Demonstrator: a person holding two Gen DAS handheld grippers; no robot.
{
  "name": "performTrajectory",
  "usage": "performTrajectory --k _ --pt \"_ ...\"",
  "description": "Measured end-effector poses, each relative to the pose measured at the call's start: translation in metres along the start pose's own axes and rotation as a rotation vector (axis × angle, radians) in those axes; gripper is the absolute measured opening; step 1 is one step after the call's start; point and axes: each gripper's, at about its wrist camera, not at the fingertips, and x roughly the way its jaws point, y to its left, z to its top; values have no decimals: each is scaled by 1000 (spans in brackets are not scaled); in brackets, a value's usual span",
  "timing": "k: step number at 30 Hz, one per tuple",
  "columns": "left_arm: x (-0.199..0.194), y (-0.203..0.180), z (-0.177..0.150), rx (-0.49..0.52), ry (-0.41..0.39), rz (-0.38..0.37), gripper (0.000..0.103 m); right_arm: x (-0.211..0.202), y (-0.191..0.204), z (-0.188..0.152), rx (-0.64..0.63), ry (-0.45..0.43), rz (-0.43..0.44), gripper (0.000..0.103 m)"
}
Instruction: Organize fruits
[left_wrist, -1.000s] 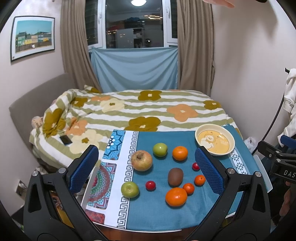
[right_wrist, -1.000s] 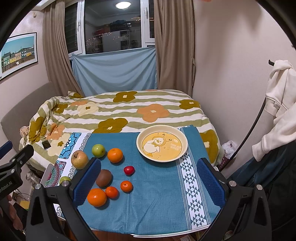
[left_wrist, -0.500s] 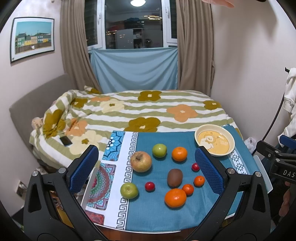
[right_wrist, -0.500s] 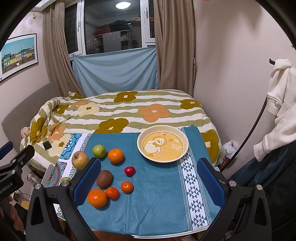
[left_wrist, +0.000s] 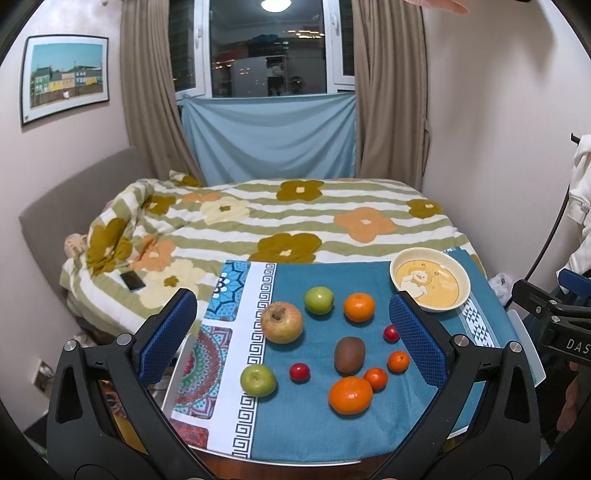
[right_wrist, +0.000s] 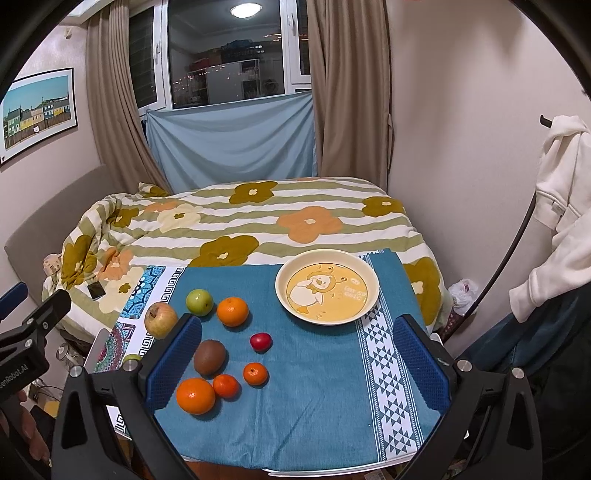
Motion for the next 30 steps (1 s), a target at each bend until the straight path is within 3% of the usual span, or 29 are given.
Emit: performTrajectory --k 23,30 --pt "-4 -7 7 -14 16 0 103 -5 12 3 3 15 21 103" --pt "-6 -3 7 -19 32 77 103 -3 27 0 -25 43 67 103"
